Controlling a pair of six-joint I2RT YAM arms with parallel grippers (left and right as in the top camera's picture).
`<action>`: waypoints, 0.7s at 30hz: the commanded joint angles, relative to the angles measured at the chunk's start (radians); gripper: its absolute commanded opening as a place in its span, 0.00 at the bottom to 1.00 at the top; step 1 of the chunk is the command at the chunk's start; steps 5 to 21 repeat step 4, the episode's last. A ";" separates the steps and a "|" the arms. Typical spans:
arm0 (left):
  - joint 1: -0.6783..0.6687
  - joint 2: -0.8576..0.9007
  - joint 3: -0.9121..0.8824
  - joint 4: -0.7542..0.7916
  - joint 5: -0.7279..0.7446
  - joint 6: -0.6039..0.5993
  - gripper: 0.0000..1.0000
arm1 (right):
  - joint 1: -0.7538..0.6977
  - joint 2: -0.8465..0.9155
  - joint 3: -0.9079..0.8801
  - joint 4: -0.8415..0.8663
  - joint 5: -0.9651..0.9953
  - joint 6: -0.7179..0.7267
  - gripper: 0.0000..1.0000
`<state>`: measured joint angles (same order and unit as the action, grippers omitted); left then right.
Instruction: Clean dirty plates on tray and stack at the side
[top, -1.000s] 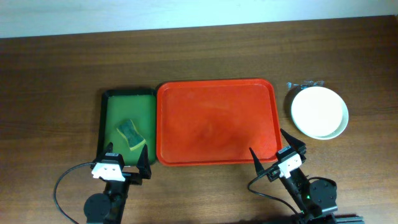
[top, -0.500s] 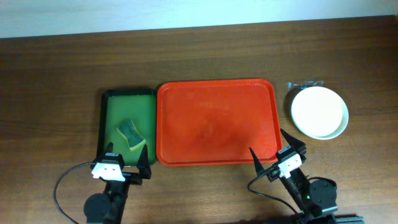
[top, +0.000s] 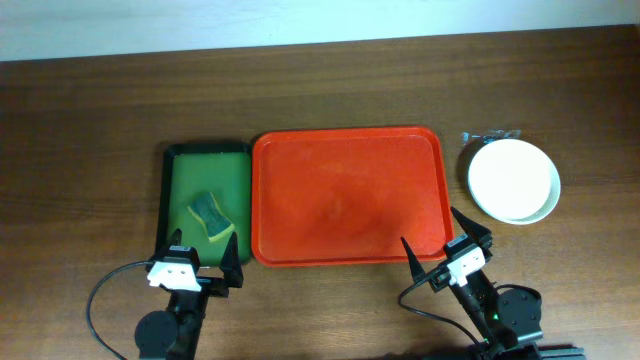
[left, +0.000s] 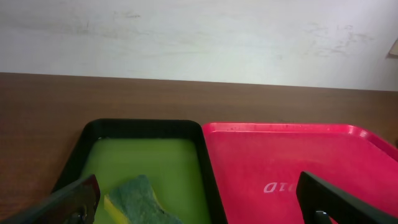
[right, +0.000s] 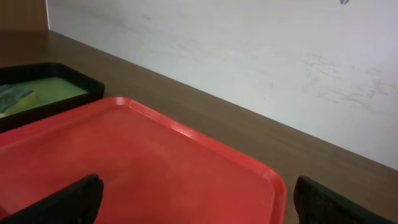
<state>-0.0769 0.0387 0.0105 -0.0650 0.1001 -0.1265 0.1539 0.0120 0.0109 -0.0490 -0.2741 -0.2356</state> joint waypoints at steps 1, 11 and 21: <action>-0.004 0.003 -0.001 -0.008 -0.011 0.009 0.99 | -0.004 -0.006 -0.005 -0.005 0.005 0.005 0.98; -0.004 0.003 -0.001 -0.008 -0.011 0.009 0.99 | -0.004 -0.006 -0.005 -0.005 0.005 0.005 0.98; -0.004 0.003 -0.001 -0.008 -0.011 0.009 0.99 | -0.004 -0.006 -0.005 -0.005 0.005 0.005 0.98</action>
